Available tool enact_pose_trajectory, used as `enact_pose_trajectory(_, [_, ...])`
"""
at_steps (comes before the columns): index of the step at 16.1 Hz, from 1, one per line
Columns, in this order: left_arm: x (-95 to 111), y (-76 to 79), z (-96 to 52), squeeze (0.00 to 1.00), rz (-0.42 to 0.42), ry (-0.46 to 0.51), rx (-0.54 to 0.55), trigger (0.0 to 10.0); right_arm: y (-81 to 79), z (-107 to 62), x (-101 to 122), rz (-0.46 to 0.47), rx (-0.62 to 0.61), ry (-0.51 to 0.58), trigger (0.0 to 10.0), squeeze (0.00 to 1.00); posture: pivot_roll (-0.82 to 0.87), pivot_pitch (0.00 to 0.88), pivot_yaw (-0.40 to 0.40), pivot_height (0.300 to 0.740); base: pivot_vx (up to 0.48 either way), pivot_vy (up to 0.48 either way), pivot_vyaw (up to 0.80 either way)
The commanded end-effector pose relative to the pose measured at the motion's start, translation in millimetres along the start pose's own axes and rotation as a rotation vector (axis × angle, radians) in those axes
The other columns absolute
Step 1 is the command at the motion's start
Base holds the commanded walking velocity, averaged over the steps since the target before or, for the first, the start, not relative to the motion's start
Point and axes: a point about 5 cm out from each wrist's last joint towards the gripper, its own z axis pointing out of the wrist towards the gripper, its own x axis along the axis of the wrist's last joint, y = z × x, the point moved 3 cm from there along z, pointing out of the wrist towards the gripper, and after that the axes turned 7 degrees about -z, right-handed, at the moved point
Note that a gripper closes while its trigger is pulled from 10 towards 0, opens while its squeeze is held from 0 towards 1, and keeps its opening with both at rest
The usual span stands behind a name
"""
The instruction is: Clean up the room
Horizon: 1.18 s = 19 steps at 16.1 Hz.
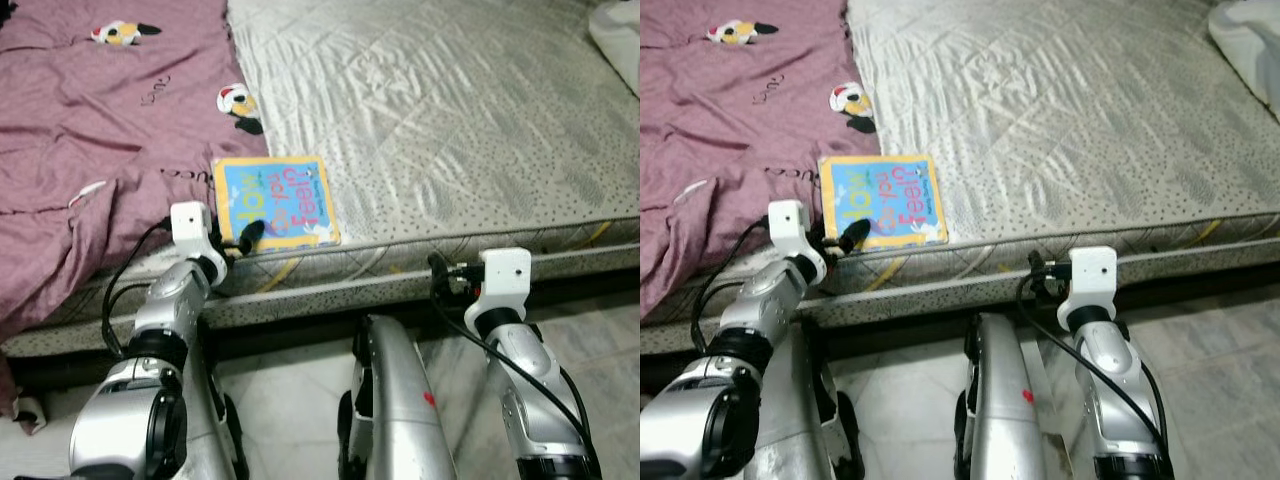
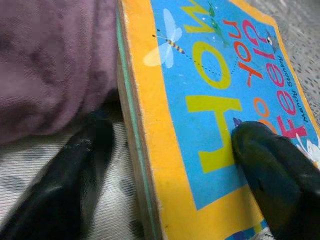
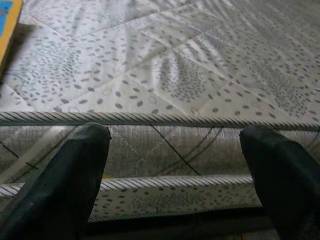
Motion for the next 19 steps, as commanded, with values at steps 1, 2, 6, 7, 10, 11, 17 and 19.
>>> enact_pose_trajectory(1, [-7,1.4,0.7,0.0,-0.019,-0.031,-0.009,0.0,5.1,-0.4,3,-0.015,-0.013,0.006,10.0,0.0,-0.15,0.202,-0.096,0.487,0.0,0.0,0.0])
enact_pose_trajectory(2, [-6,0.7,0.7,0.0,-0.023,-0.028,-0.012,0.0,4.7,0.4,4,-0.015,-0.011,0.008,10.0,0.0,-0.14,0.196,-0.096,0.487,0.0,0.0,0.0])
enact_pose_trajectory(6, [-3,-4.0,-1.2,0.0,-0.043,-0.012,-0.015,0.0,-20.3,5.3,17,0.1,0.183,0.053,10.0,0.0,-0.12,0.186,-0.093,0.487,0.0,0.0,0.0])
enact_pose_trajectory(7, [-2,-5.2,-1.7,0.0,-0.054,-0.008,-0.016,0.0,-40.8,0.5,25,0.175,0.369,0.067,10.0,0.0,-0.12,0.181,-0.091,0.487,0.0,0.0,0.0])
enact_pose_trajectory(10, [0,-5.4,-1.6,0.0,-0.06,-0.005,-0.028,0.0,-52.5,-5.3,24,0.172,0.492,0.052,10.0,0.0,-0.11,0.174,-0.086,0.487,0.0,0.0,0.0])
enact_pose_trajectory(11, [2,-4.5,-1.1,0.0,-0.063,-0.002,-0.037,0.0,-50.7,-3.6,23,0.173,0.473,0.047,10.0,0.0,-0.11,0.172,-0.084,0.487,0.0,0.0,0.0])
enact_pose_trajectory(17, [11,-0.7,1.2,0.0,-0.129,0.012,-0.081,0.0,-53.1,7.4,23,0.136,0.435,0.05,10.0,0.0,-0.08,0.147,-0.07,0.487,0.0,0.0,0.0])
enact_pose_trajectory(19, [14,-1.6,1.3,0.0,-0.137,0.024,-0.078,0.0,-55.1,8.4,24,0.122,0.449,0.066,10.0,0.0,-0.08,0.142,-0.068,0.487,0.0,0.0,0.0])
